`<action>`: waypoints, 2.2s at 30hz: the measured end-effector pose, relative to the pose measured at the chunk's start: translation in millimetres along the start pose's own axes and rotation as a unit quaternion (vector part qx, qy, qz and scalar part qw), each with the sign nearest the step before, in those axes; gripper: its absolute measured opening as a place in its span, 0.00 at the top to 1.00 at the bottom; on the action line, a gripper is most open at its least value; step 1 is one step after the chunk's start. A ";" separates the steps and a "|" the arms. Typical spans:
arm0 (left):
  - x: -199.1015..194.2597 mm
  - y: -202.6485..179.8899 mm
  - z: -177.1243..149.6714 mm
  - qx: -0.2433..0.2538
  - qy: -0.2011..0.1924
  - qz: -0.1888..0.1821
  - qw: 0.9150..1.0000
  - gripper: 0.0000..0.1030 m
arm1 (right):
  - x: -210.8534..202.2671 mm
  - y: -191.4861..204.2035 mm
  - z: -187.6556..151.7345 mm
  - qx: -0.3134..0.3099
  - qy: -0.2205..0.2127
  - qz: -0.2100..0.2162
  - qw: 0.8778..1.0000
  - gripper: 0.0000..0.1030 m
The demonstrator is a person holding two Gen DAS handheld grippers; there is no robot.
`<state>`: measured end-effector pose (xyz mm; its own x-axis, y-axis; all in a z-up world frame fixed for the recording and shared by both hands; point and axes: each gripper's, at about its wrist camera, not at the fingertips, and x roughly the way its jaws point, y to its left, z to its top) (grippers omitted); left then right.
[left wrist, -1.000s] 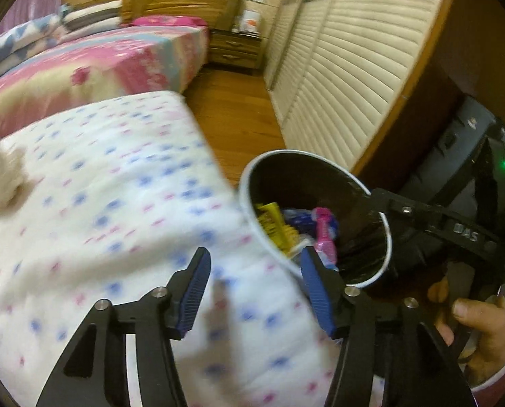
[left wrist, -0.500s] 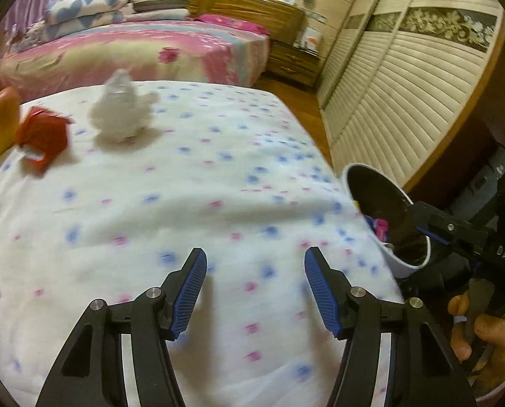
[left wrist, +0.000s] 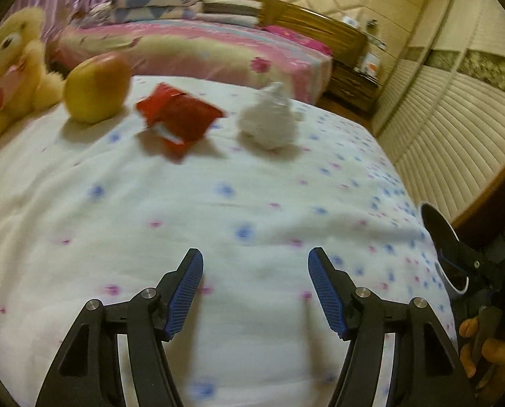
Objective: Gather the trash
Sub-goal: 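Move both grippers back over the bed toward the red packet and white tissue, then grasp the red snack packet with the left gripper while the right grasps the white tissue, then carry the red packet and white tissue over the trash bin with both grippers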
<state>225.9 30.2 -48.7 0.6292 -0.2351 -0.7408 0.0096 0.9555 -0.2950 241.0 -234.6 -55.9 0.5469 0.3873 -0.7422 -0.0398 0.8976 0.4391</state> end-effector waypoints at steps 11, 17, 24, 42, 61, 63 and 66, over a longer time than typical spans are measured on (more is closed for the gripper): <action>0.7 40.4 12.4 -0.038 -0.012 0.037 0.999 0.38 | 33.5 45.1 10.6 -0.058 0.000 0.031 0.998 0.03; 14.9 53.2 28.4 -0.049 -0.016 0.044 0.998 0.38 | 61.4 67.3 23.3 -0.089 0.008 0.045 0.995 0.04; 36.3 66.0 55.5 -0.055 -0.019 0.044 0.997 0.38 | 99.6 79.2 44.4 -0.086 0.020 0.054 0.995 0.04; 96.2 76.0 99.5 -0.051 -0.013 0.008 0.999 0.85 | 172.9 102.2 81.1 -0.089 0.065 0.090 0.990 0.63; 73.7 46.2 63.3 -0.022 -0.023 -0.038 0.999 0.90 | 98.4 67.0 39.0 -0.051 0.027 0.066 0.996 0.71; 71.1 38.2 58.8 -0.016 -0.023 -0.045 0.999 0.90 | 87.6 59.7 32.2 -0.043 0.021 0.061 0.997 0.71; 73.0 26.4 54.3 -0.006 -0.017 -0.056 0.998 0.90 | 72.7 48.1 22.9 -0.028 0.014 0.056 0.998 0.71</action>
<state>314.2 48.0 -77.8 0.6512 -0.3346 -0.6812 0.0730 0.9210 -0.3826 298.0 -168.1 -77.1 0.5129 0.4913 -0.7040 -0.1470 0.8582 0.4918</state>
